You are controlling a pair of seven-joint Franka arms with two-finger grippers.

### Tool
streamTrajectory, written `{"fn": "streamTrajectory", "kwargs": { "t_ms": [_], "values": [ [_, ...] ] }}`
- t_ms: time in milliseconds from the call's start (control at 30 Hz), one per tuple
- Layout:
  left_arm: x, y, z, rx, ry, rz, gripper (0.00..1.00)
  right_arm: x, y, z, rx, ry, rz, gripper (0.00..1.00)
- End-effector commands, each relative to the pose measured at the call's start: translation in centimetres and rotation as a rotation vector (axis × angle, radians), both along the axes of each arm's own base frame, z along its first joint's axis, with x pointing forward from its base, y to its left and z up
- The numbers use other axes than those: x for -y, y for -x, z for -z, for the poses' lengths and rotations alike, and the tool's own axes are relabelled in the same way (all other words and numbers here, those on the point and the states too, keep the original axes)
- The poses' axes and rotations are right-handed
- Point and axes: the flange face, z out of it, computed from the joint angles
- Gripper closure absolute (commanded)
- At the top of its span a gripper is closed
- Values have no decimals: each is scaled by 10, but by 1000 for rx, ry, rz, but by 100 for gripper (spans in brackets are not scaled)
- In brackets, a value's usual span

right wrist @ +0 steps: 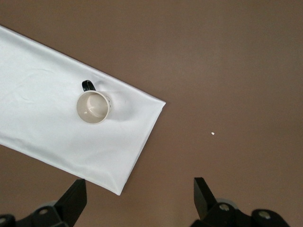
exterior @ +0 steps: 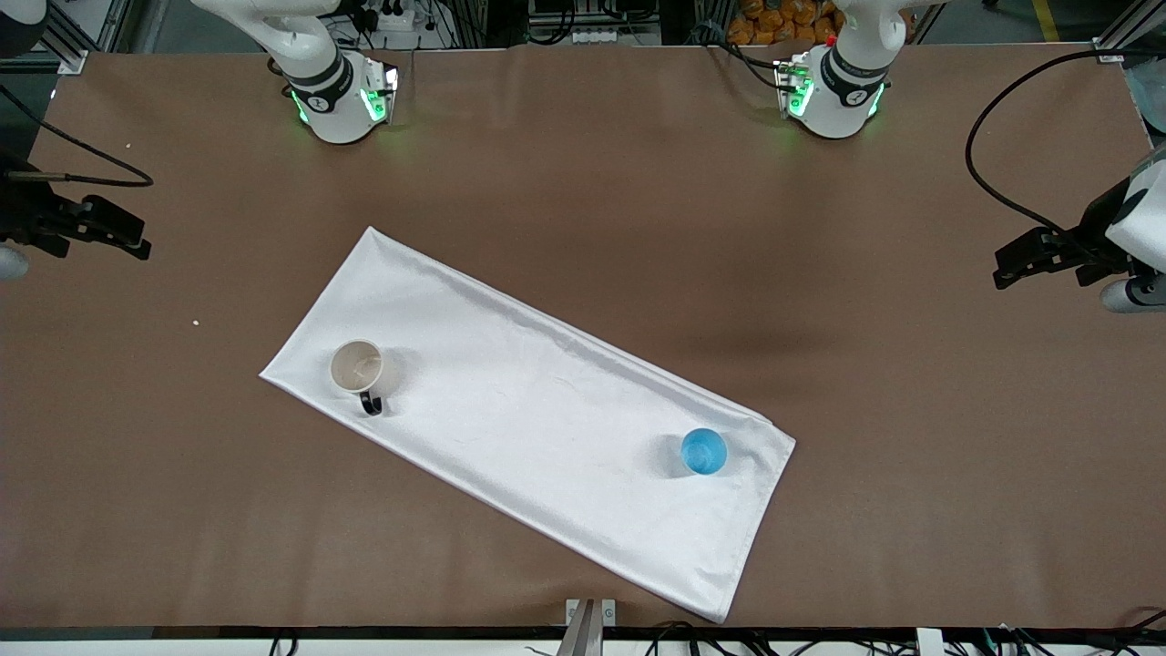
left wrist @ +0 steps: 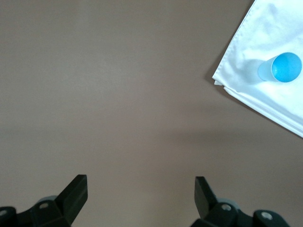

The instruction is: Place blue cup into white mug on table

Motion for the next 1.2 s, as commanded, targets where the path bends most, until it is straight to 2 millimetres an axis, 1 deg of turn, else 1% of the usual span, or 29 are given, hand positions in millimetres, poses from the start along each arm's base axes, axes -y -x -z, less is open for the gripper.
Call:
{"fn": "streamTrajectory", "kwargs": {
  "t_ms": [0,133,267,300,400,500,567,700,767,800,933,1000,1100,1167],
  "values": [
    [3,3,-1,-10,23,-4,0,-3,1,-2,-3,6,10,0],
    [8,3,-4,-3,22,-6,0,-3,1,-2,-5,5,10,0],
    [6,2,-2,-7,24,6,0,-3,1,-3,-1,6,10,0],
    [9,2,-2,-7,22,14,0,-3,1,-2,-3,6,9,0],
    [8,-2,6,-19,36,21,0,-3,1,-3,0,6,9,0],
    [16,-5,10,-15,46,33,0,-4,1,-4,3,6,7,0],
    [17,-10,16,-10,54,25,0,-3,0,-3,5,6,9,0],
    [30,-21,30,7,82,41,0,-4,-4,4,-3,4,7,0],
    [35,-27,39,13,87,47,0,-10,-8,9,-11,4,-1,0],
    [43,-31,44,20,90,55,0,-13,-12,14,-11,4,-9,0],
    [65,-40,61,21,93,60,0,-20,-28,32,2,2,-22,0],
    [73,-43,70,20,96,56,0,-27,-40,48,2,0,-33,0],
    [85,-52,90,19,101,59,0,-37,-59,75,17,-1,-49,0],
    [90,-57,99,28,105,62,0,-46,-70,93,28,-3,-62,0]
  ]
}}
